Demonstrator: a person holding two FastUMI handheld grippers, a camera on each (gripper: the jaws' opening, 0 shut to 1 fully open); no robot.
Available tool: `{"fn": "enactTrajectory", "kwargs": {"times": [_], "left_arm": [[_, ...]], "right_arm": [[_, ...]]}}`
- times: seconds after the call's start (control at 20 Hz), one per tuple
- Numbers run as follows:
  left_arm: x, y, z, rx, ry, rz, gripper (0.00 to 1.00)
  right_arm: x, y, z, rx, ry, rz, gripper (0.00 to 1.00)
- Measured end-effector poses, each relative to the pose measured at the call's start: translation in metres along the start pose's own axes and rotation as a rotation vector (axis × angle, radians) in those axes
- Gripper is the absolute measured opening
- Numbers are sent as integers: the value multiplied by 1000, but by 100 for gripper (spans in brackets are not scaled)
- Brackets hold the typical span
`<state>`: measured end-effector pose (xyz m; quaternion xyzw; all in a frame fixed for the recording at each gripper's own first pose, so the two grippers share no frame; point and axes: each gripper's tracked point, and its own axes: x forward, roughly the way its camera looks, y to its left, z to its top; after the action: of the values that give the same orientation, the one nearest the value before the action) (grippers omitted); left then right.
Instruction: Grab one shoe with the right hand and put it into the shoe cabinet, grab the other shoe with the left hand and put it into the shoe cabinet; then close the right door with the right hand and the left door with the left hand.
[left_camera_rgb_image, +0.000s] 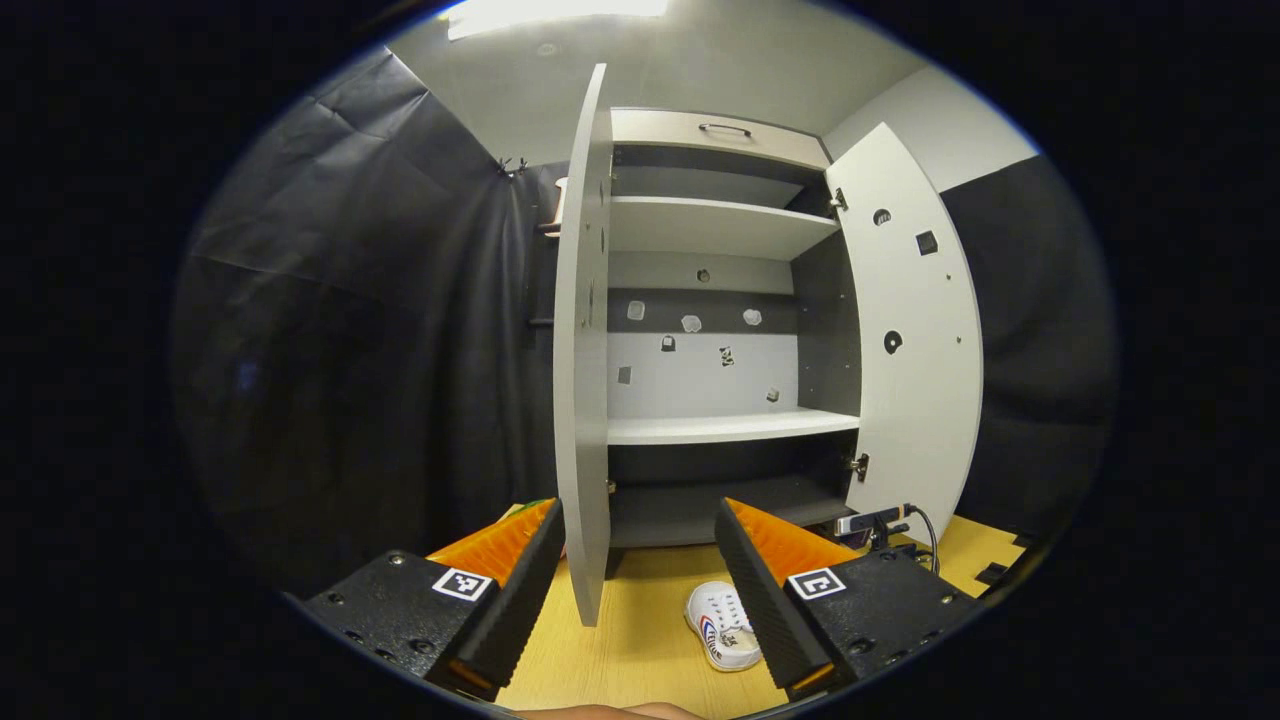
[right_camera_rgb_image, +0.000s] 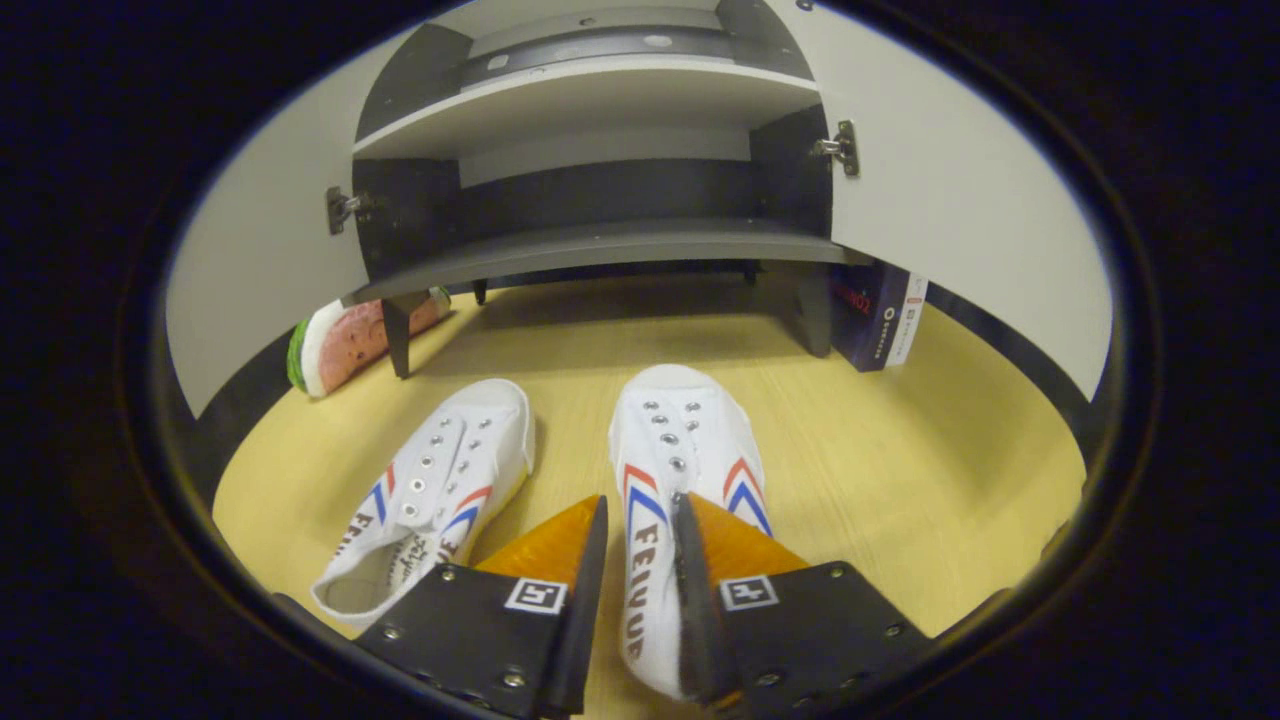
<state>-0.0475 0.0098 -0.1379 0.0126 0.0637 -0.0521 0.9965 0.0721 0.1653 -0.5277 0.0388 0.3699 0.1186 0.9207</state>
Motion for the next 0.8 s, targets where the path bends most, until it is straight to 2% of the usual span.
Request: {"fn": "enactTrajectory", "kwargs": {"times": [0.05,0.2,0.3,0.35,0.4,0.45,0.55,0.6,0.75,0.8], "left_arm": [[0,-1,-3,3,5,0,92],[2,-4,-12,14,30,-5,92],[3,-8,-15,13,39,-14,92],[4,-10,-16,11,44,-17,92],[4,-12,-17,8,48,-20,92],[4,-14,-18,9,51,-25,92],[3,-14,-18,20,50,-30,92],[3,-13,-16,23,41,-27,92],[3,-13,-14,30,27,-28,92],[3,-14,-14,29,25,-33,93]], "right_arm": [[0,1,2,0,-15,0,36],[-4,-1,6,-38,-69,21,36],[-5,-7,5,-15,-79,-6,36],[-22,-7,11,-6,-77,2,35],[0,-8,2,38,-56,-21,21],[1,-2,3,59,-50,-10,7],[-7,-8,9,109,-79,39,7],[-13,-6,11,175,-73,82,1],[-26,-10,18,268,-94,141,1],[-29,-9,21,279,-107,152,5]]}}
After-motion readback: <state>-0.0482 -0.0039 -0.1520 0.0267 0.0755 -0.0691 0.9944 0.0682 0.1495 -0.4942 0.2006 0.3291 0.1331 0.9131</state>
